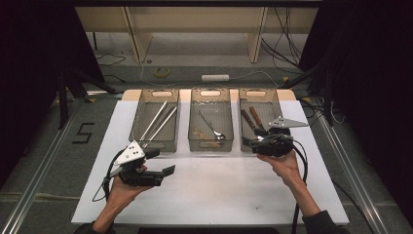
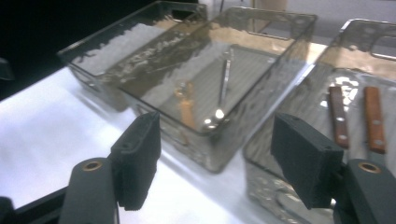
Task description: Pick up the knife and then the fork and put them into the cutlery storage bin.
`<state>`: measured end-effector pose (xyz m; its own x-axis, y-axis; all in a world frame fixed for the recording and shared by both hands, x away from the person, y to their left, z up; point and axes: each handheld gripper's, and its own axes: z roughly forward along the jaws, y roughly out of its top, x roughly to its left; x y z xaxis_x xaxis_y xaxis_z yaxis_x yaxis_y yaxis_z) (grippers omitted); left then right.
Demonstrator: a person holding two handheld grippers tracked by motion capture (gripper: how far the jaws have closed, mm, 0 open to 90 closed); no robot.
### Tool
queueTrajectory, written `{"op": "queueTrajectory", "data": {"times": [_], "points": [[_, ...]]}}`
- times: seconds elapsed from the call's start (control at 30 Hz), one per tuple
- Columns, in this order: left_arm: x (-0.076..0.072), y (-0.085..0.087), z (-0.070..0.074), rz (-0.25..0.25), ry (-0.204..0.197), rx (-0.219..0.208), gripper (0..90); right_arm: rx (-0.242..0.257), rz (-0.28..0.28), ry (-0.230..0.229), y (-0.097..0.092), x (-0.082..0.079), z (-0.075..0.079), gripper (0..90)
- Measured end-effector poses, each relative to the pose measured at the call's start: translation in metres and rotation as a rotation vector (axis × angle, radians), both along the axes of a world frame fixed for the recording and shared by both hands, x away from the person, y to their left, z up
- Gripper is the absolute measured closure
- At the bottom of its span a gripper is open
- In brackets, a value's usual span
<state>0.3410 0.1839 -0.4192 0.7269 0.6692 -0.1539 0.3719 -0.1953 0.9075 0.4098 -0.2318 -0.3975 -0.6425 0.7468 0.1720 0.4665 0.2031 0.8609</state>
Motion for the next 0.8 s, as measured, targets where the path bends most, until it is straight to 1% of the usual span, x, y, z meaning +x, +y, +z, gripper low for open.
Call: {"op": "queueTrajectory", "data": {"times": [0.17, 0.27, 0.37, 0.4, 0.53, 0.6, 0.7, 0.8], "points": [[0.000, 0.001, 0.000, 0.003, 0.002, 0.000, 16.0, 0.027, 0.035, -0.004, 0.004, -0.011, 0.000, 31.3], [0.001, 0.000, 0.000, 0.003, 0.003, -0.006, 16.0, 0.040, 0.049, -0.021, 0.005, -0.018, 0.002, 30.8], [0.001, 0.001, 0.000, 0.002, 0.006, -0.006, 16.0, 0.065, 0.061, -0.030, 0.004, -0.026, 0.004, 30.5], [0.000, 0.001, 0.000, 0.004, 0.005, -0.006, 16.0, 0.066, 0.064, -0.031, 0.004, -0.029, 0.004, 30.5], [0.000, 0.001, 0.000, 0.006, 0.006, -0.013, 16.0, 0.060, 0.077, -0.035, 0.004, -0.040, -0.002, 30.3], [0.000, 0.001, 0.000, 0.002, 0.003, -0.009, 16.0, 0.059, 0.084, -0.037, 0.004, -0.045, -0.005, 30.1], [0.000, 0.000, 0.000, -0.002, 0.006, -0.016, 16.0, 0.070, 0.086, -0.039, 0.003, -0.052, -0.010, 30.3], [-0.001, -0.001, 0.000, -0.009, 0.003, -0.010, 16.0, 0.066, 0.092, -0.049, 0.003, -0.059, -0.014, 30.3]]}}
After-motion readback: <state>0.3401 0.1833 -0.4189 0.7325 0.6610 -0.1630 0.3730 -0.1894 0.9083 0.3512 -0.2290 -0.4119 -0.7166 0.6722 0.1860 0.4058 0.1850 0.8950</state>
